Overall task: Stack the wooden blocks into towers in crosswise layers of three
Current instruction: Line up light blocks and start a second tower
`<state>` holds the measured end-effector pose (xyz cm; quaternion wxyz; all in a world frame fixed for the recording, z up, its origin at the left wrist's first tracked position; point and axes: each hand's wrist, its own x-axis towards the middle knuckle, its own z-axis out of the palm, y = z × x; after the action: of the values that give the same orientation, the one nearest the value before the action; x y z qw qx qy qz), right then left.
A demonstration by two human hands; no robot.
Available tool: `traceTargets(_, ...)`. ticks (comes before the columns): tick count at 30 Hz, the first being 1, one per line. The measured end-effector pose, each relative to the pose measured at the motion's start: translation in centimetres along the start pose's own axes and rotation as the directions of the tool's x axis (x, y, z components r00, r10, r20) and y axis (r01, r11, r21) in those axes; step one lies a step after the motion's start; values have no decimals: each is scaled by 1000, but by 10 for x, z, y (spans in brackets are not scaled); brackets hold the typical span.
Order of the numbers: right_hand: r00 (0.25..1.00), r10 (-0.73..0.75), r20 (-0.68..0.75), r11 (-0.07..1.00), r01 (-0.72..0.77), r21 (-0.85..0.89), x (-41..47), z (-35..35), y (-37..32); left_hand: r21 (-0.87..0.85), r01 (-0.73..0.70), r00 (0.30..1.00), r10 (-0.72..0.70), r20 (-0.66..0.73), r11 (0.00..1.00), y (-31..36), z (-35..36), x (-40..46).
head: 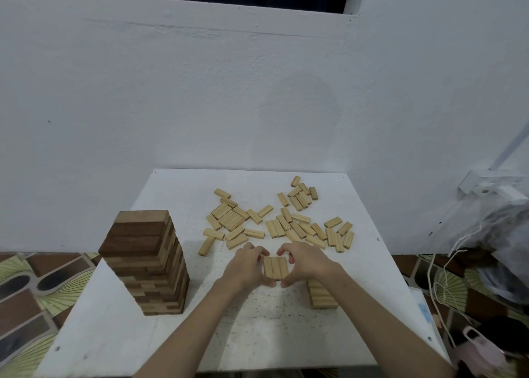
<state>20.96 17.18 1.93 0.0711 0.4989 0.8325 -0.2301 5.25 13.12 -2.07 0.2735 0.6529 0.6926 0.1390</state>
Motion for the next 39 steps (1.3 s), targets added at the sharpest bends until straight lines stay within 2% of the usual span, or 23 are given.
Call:
traceTargets(20,1000,-16,3,999,16,-29,3,2,1,-26,-43,999,43,-5,999,1,1,-1)
traceTargets(25,999,-42,-35,999,41,-6,-1,-4,3,-23,-56,998,56,-5,998,5,-2,-2)
traceTargets(31,995,-57,-78,998,58,7,-16,-22,13,-57,-149,988,146,-46,987,22,-7,-6)
traceTargets(39,997,-31,-67,999,28,-34,-43,-38,35,-56,-248,967,244,-71,967,55,2,-12)
